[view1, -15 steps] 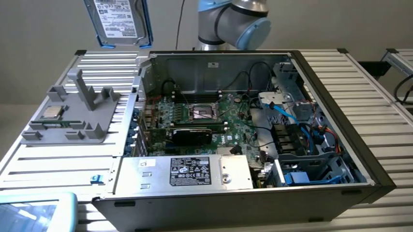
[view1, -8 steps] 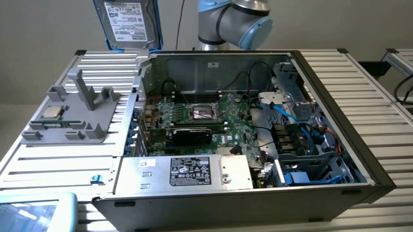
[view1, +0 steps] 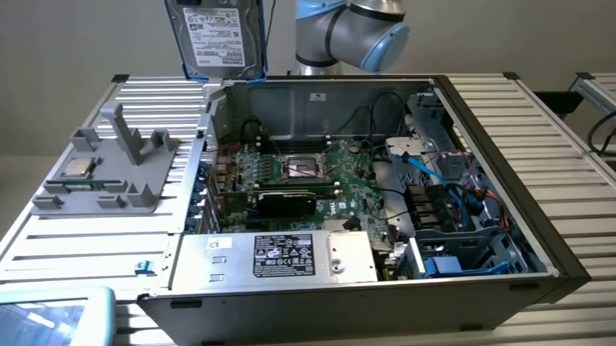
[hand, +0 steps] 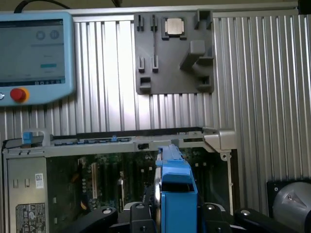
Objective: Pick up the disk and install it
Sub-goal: 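Pick up the disk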
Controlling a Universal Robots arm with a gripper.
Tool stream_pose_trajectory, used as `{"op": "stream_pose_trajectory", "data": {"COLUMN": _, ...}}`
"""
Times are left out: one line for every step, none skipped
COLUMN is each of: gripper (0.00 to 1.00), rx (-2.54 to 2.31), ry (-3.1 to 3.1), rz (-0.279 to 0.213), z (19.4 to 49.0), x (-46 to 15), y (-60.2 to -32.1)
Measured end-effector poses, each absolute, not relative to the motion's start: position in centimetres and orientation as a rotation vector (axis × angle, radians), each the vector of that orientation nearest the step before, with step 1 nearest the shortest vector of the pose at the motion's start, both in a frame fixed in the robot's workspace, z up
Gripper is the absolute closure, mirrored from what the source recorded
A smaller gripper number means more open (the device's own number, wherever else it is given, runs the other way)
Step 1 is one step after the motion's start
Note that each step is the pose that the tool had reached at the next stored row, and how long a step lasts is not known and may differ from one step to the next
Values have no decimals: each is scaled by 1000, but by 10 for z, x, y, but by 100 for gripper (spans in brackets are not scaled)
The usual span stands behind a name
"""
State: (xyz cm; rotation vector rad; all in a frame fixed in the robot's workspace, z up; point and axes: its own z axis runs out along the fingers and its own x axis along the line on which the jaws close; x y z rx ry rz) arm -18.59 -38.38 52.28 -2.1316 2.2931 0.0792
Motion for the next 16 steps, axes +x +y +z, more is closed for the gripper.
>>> {"op": "stream_pose_trajectory", "data": {"gripper": 63, "rx": -2132, "ry": 2293, "rz": 80, "z": 523, "x": -181, "y": -385}}
{"op": "stream_pose_trajectory", "data": {"gripper": 63, "rx": -2132, "ry": 2293, "rz": 80, "z": 523, "x": -177, "y": -387}}
{"op": "stream_pose_trajectory", "data": {"gripper": 63, "rx": -2132, "ry": 2294, "rz": 81, "z": 523, "x": -174, "y": -388}}
{"op": "stream_pose_trajectory", "data": {"gripper": 63, "rx": -2133, "ry": 2294, "rz": 81, "z": 523, "x": -171, "y": -390}}
{"op": "stream_pose_trajectory", "data": {"gripper": 63, "rx": -2133, "ry": 2295, "rz": 82, "z": 523, "x": -168, "y": -391}}
{"op": "stream_pose_trajectory", "data": {"gripper": 63, "rx": -2134, "ry": 2295, "rz": 83, "z": 523, "x": -164, "y": -393}}
{"op": "stream_pose_trajectory", "data": {"gripper": 63, "rx": -2134, "ry": 2296, "rz": 83, "z": 523, "x": -161, "y": -395}}
{"op": "stream_pose_trajectory", "data": {"gripper": 63, "rx": -2134, "ry": 2296, "rz": 84, "z": 523, "x": -158, "y": -396}}
{"op": "stream_pose_trajectory", "data": {"gripper": 63, "rx": -2134, "ry": 2296, "rz": 84, "z": 523, "x": -154, "y": -398}}
{"op": "stream_pose_trajectory", "data": {"gripper": 63, "rx": -2134, "ry": 2296, "rz": 84, "z": 523, "x": -150, "y": -400}}
{"op": "stream_pose_trajectory", "data": {"gripper": 63, "rx": -2135, "ry": 2297, "rz": 85, "z": 523, "x": -146, "y": -401}}
{"op": "stream_pose_trajectory", "data": {"gripper": 63, "rx": -2135, "ry": 2297, "rz": 84, "z": 523, "x": -143, "y": -403}}
{"op": "stream_pose_trajectory", "data": {"gripper": 63, "rx": -2135, "ry": 2297, "rz": 84, "z": 523, "x": -140, "y": -404}}
{"op": "stream_pose_trajectory", "data": {"gripper": 63, "rx": -2135, "ry": 2297, "rz": 84, "z": 523, "x": -138, "y": -406}}
{"op": "stream_pose_trajectory", "data": {"gripper": 63, "rx": -2135, "ry": 2297, "rz": 84, "z": 522, "x": -136, "y": -407}}
{"op": "stream_pose_trajectory", "data": {"gripper": 63, "rx": -2135, "ry": 2297, "rz": 84, "z": 522, "x": -135, "y": -409}}
